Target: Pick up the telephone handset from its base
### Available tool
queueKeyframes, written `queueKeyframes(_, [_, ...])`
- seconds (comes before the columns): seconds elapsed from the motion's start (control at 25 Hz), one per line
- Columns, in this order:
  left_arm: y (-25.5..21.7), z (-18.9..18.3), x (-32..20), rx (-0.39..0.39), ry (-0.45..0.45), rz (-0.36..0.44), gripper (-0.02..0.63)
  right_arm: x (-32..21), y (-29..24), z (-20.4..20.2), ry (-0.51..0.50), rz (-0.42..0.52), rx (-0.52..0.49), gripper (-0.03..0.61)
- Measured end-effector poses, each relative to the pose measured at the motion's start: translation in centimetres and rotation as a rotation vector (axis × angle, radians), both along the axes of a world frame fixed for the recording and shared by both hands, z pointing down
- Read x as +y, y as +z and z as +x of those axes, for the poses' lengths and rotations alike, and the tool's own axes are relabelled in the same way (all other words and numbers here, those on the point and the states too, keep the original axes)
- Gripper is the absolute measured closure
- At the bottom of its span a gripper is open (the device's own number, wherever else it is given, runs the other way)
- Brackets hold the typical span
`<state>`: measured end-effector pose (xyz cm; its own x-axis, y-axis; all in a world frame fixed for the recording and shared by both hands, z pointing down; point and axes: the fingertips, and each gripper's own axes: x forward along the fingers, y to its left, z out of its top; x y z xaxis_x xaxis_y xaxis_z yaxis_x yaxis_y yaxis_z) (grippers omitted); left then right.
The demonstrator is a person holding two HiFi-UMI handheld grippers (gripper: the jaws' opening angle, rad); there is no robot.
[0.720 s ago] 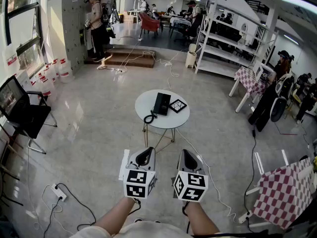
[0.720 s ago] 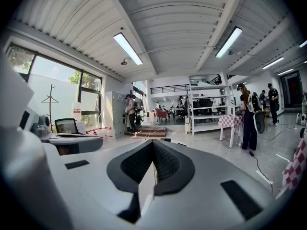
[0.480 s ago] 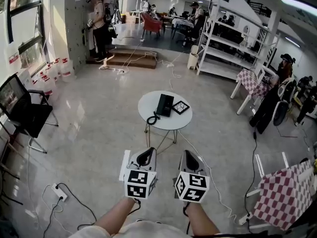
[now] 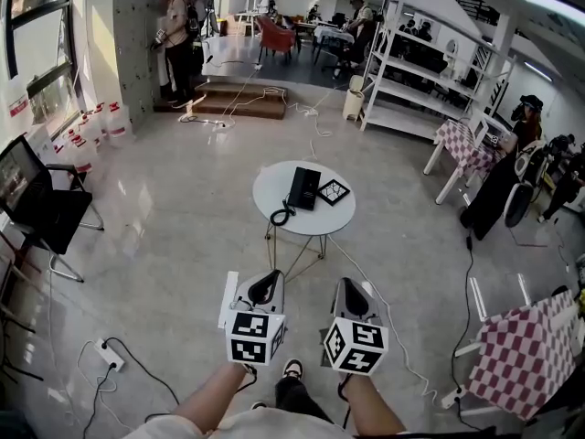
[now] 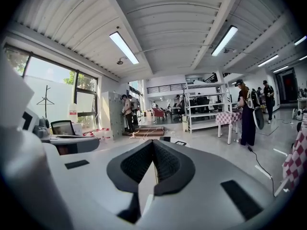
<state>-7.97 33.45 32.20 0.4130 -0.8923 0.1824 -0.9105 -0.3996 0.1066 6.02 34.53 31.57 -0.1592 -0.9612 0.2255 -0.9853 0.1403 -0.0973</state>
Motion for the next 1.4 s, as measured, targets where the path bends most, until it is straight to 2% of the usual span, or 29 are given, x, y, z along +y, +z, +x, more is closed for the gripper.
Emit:
queueKeyframes(0.36, [0.3, -0.2, -4.0, -0.009, -0.020, 0.006, 0.597, -4.5, 0.7, 0.3, -0.008, -0.011, -0.001, 0.554])
queueKeyframes(0.96, [-1.3, 0.2, -15.0, -0.027, -0.088, 0.036, 0.597, -16.6, -0.1, 1.6, -0.056, -0.005, -0.015, 0.554])
queueKeyframes(1.4, [-1.1, 1.8, -20.9, -0.021, -0.121, 0.016, 0.597, -22.8, -0.2, 4.9, -0.049, -0.011, -0.018, 0.554])
